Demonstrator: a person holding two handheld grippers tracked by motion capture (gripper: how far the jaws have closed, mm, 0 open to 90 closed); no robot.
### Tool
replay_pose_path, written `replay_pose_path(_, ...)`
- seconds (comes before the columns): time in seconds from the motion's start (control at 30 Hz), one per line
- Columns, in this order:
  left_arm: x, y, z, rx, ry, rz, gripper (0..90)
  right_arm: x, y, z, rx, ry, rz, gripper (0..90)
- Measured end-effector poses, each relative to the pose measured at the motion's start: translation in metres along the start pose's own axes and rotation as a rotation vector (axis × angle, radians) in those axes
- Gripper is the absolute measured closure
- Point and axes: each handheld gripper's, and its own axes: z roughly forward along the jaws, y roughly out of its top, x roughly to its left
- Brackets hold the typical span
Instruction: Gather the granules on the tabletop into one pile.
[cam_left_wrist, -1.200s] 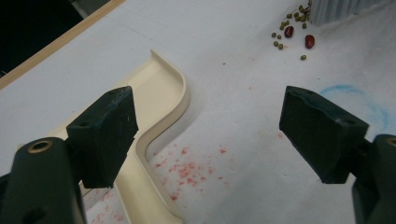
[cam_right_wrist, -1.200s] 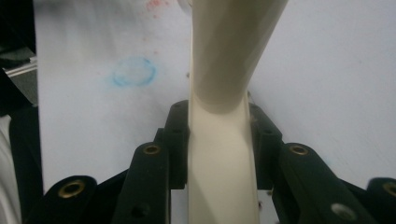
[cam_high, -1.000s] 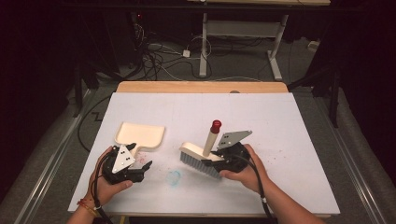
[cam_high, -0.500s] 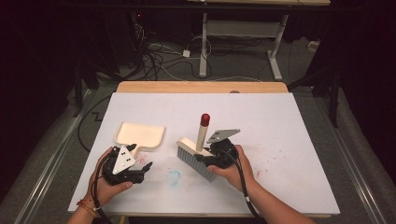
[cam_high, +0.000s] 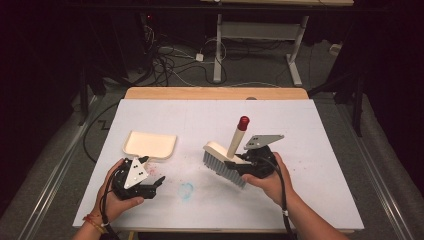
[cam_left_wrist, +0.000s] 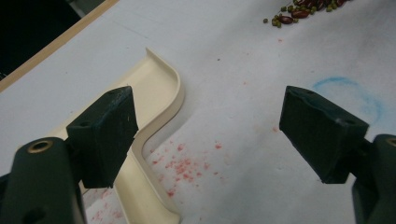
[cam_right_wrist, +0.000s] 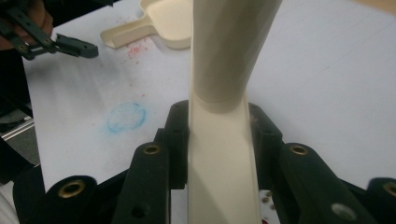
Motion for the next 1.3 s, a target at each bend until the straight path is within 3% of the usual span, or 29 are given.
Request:
replay_pose_path(0.07,-0.001,0.000,0.000,0.003,-0.001,0.002,18.7,-0.001,0.000,-0.015,-0.014,-0.039,-0.019,67.8)
replay_pose_path(0.17,-0.001,0.000,0.000,0.006,-0.001,0.012,18.7,-0.010,-0.006,-0.036,-0.025,-0.089,-0.001,67.8)
replay_pose_path(0.23,-0.002,0.000,0.000,0.009,0.002,0.016,18.7,-0.019,-0.013,-0.047,-0.016,-0.153,0.004,67.8)
replay_pose_path(0.37,-0.003,0.001,0.002,0.015,0.003,0.024,18.7,-0.035,-0.030,-0.059,0.054,-0.327,-0.011,67.9)
replay_pose_path(0.47,-0.004,0.002,0.002,0.016,0.003,0.031,18.7,-0.046,-0.041,-0.058,0.109,-0.398,-0.001,67.8)
replay_pose_path(0.53,-0.004,0.002,0.003,0.019,0.004,0.034,18.7,-0.050,-0.044,-0.055,0.118,-0.399,0.023,67.8)
replay_pose_path(0.63,-0.005,0.002,0.004,0.022,0.006,0.036,18.7,-0.047,-0.045,-0.046,0.130,-0.405,0.015,67.8)
replay_pose_path(0.77,-0.005,0.002,0.003,0.023,0.006,0.036,18.7,-0.036,-0.045,-0.032,0.149,-0.379,-0.006,67.9)
replay_pose_path(0.97,-0.006,0.003,0.003,0.017,0.008,0.042,18.8,-0.015,-0.038,-0.013,0.165,-0.394,-0.039,67.9)
replay_pose_path(1.1,-0.007,0.004,0.004,0.021,0.007,0.052,18.8,-0.005,-0.031,-0.003,0.152,-0.397,-0.048,67.9)
replay_pose_path(1.23,-0.009,0.004,0.003,0.016,0.005,0.058,18.9,0.003,-0.019,0.009,0.124,-0.351,-0.039,67.9)
replay_pose_path(1.3,-0.009,0.003,0.003,0.017,0.005,0.058,18.8,0.007,-0.015,0.017,0.115,-0.359,-0.049,67.9)
